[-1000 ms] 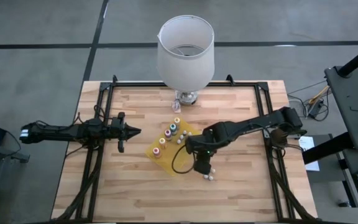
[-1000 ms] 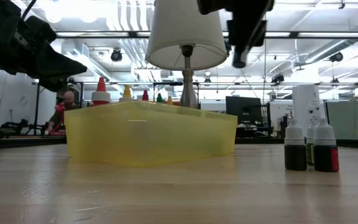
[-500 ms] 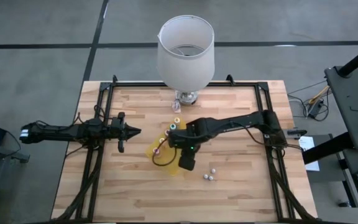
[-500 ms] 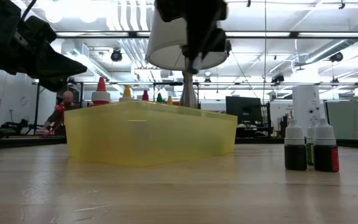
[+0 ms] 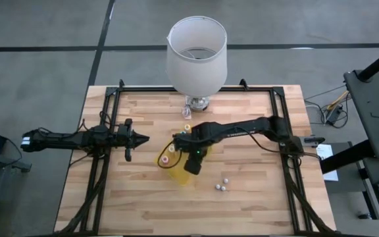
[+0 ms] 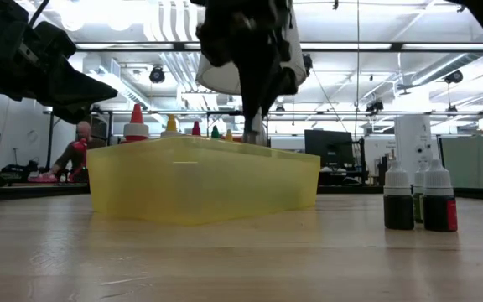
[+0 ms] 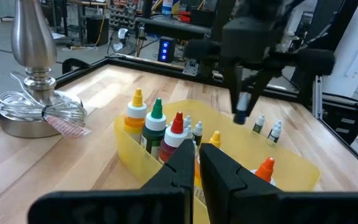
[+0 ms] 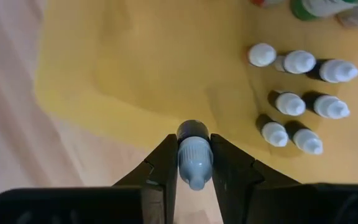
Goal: Pick & Place food coloring
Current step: Put the small blue food coloring bottle into the yellow bin
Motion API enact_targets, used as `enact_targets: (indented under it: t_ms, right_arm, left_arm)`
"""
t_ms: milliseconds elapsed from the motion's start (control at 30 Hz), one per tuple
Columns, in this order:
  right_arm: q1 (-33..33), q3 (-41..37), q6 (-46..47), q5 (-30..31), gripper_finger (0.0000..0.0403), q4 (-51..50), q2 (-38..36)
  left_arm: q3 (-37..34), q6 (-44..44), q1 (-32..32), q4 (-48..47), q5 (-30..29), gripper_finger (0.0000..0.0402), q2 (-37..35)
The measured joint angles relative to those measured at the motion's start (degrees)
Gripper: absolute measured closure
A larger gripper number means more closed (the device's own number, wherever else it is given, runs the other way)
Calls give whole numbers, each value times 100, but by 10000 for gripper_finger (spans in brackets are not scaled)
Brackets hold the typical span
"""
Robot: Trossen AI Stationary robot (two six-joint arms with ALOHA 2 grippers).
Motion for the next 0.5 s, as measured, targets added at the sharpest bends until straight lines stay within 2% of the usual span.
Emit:
enact_targets:
  t_ms: [500]
  right_arm:
    - [-156, -780, 566, 160, 331, 528, 0]
  left_arm:
    - [2, -1, 0, 4, 0, 401, 0]
